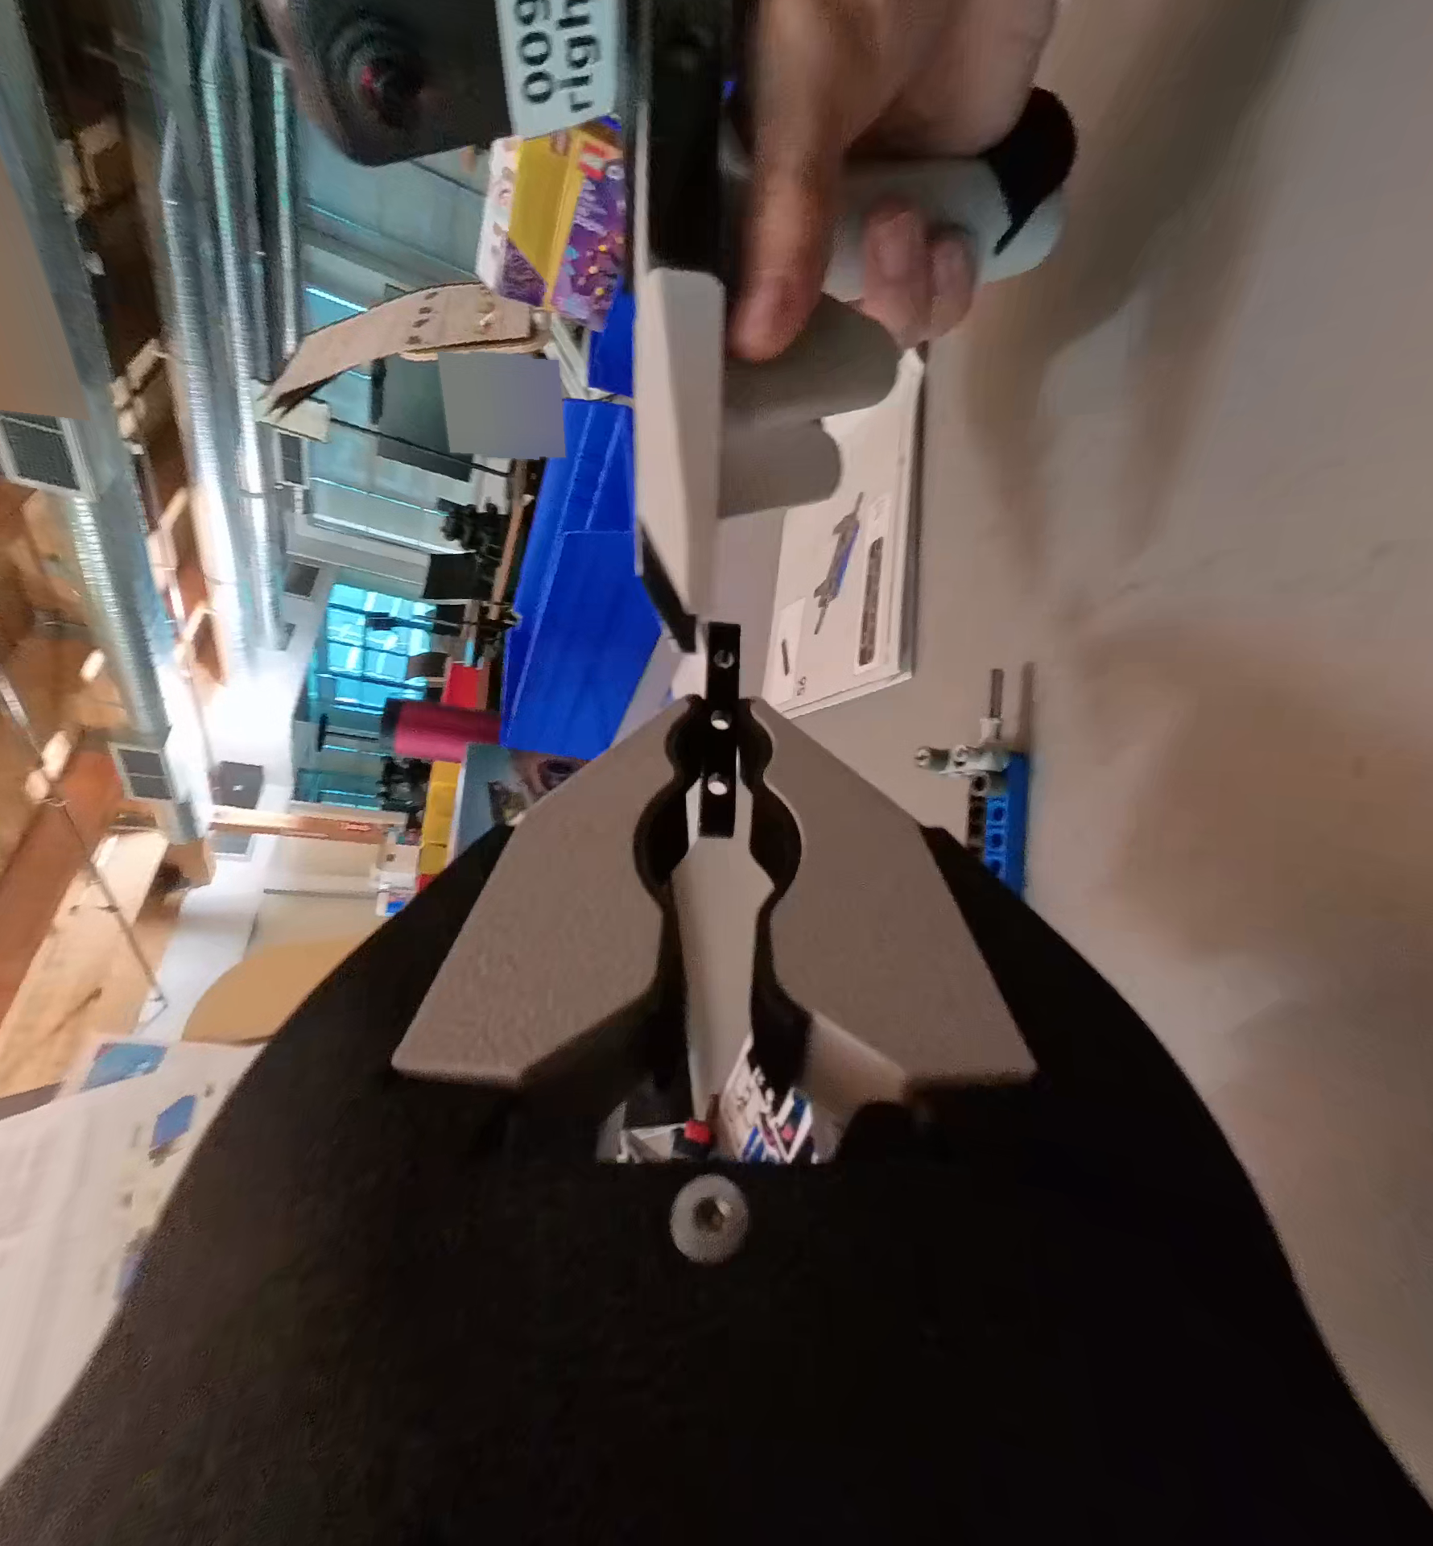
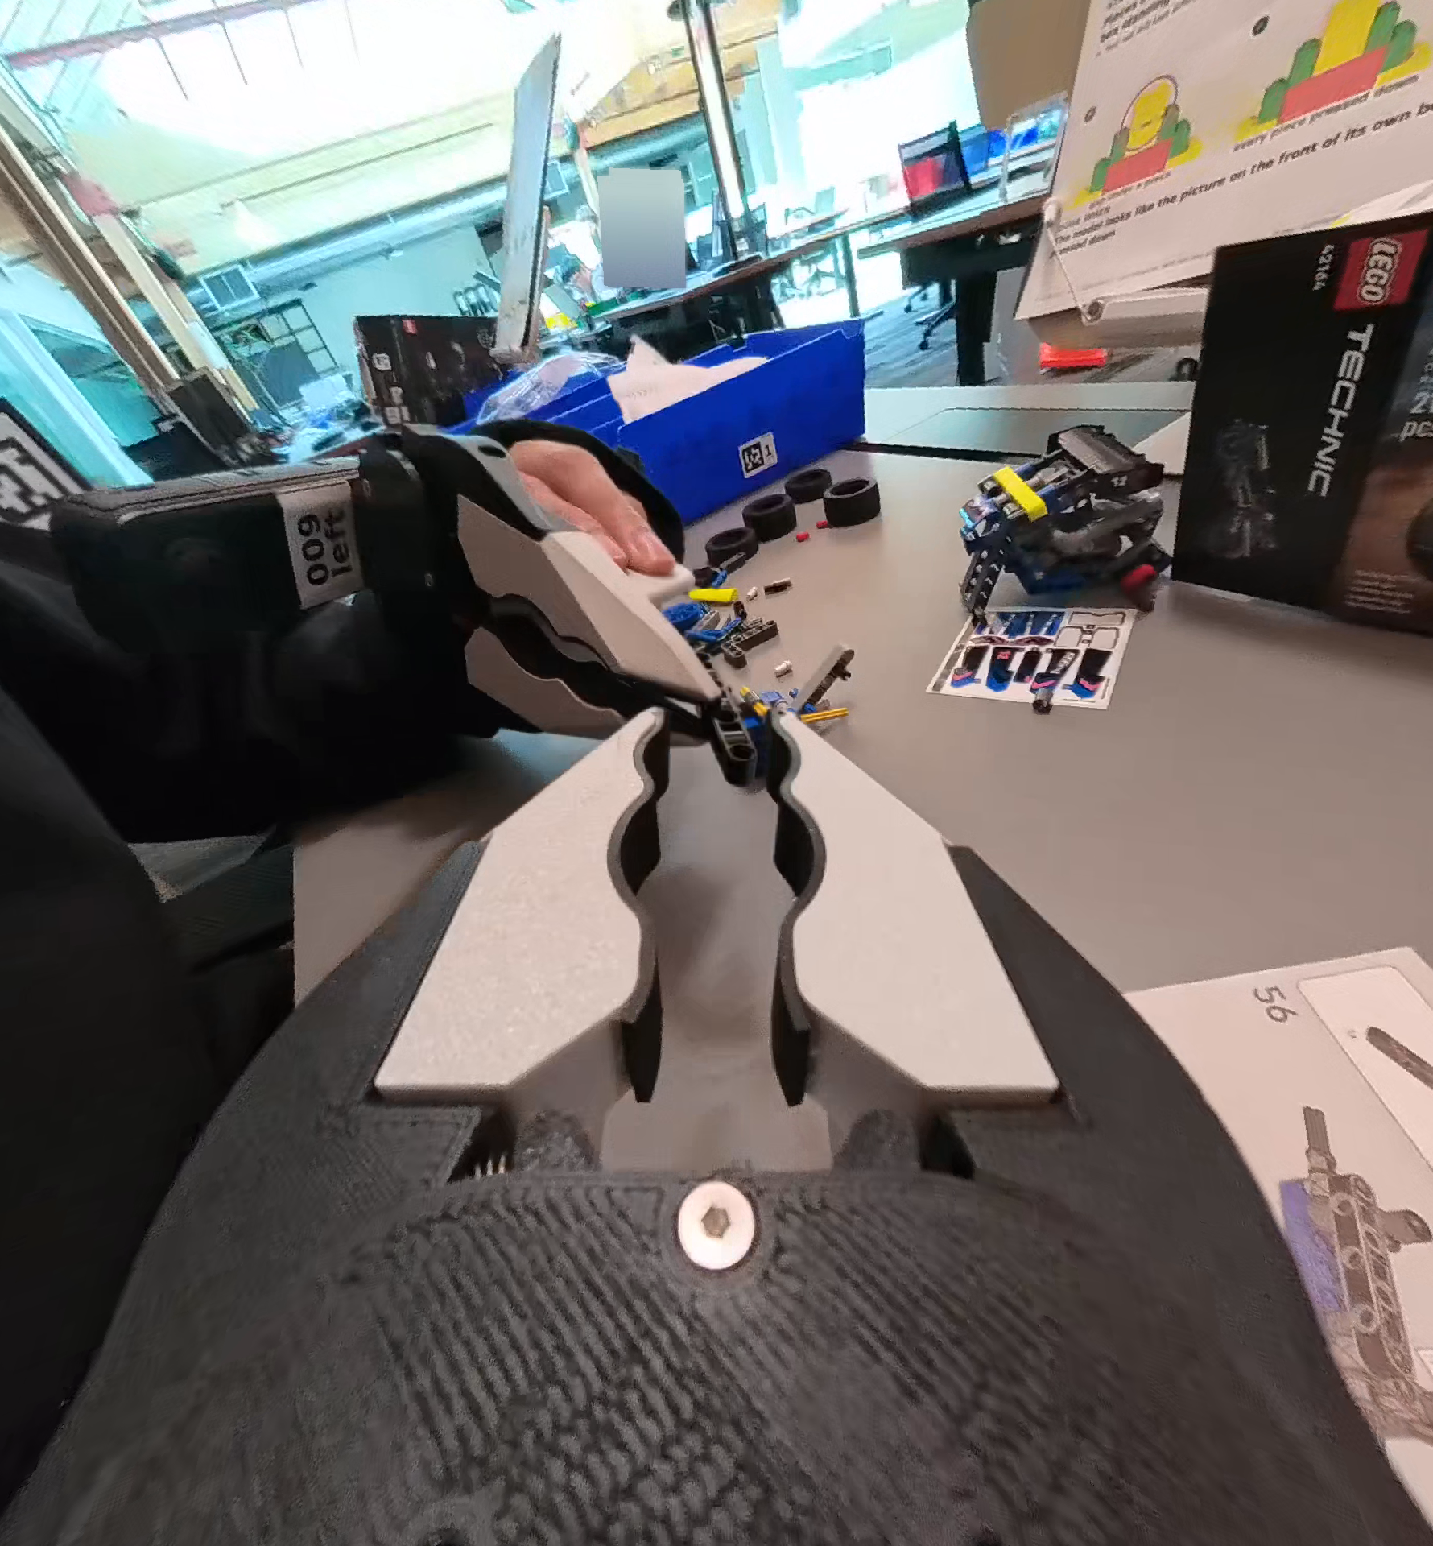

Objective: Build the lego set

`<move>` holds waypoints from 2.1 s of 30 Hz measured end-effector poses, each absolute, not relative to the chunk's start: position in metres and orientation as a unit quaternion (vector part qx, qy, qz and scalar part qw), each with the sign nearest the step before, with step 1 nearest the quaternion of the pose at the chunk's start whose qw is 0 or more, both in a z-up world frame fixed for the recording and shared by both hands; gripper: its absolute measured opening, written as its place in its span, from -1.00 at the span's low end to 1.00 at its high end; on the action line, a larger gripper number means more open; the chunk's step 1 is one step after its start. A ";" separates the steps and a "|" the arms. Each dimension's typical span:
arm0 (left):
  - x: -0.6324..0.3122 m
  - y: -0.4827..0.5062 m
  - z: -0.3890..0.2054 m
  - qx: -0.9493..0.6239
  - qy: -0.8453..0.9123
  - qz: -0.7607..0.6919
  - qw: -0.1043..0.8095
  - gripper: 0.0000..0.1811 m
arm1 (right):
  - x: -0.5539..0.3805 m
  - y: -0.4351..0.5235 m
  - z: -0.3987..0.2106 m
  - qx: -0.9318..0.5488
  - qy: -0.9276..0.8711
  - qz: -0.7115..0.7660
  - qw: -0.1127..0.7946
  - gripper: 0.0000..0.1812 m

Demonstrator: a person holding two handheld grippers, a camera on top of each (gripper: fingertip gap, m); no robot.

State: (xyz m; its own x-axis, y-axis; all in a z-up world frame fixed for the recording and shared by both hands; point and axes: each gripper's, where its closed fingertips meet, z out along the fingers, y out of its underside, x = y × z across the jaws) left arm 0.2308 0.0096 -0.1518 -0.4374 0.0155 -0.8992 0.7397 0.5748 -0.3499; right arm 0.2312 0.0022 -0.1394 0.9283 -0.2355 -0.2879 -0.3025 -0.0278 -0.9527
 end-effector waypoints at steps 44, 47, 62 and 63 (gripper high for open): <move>0.246 0.044 -0.228 0.112 0.909 -0.384 0.115 -0.95 | 0.237 0.015 -0.220 -0.863 0.063 -0.114 0.489 -0.87; 0.245 0.043 -0.228 0.115 0.910 -0.385 0.107 -0.95 | 0.235 0.017 -0.223 -0.867 0.064 -0.106 0.483 -0.88; 0.245 0.042 -0.231 0.114 0.921 -0.358 0.104 -0.96 | 0.237 0.019 -0.229 -0.872 0.058 -0.124 0.470 -0.94; 0.245 0.041 -0.231 0.114 0.921 -0.358 0.104 -0.96 | 0.237 0.018 -0.230 -0.874 0.056 -0.127 0.465 -0.94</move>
State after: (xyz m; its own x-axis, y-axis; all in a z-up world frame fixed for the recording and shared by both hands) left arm 0.2447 0.0414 -0.2315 -0.9526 0.1351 -0.2726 0.2838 0.7176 -0.6360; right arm 0.2368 0.0183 -0.2299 0.9614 -0.2165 0.1699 0.0197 -0.5617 -0.8271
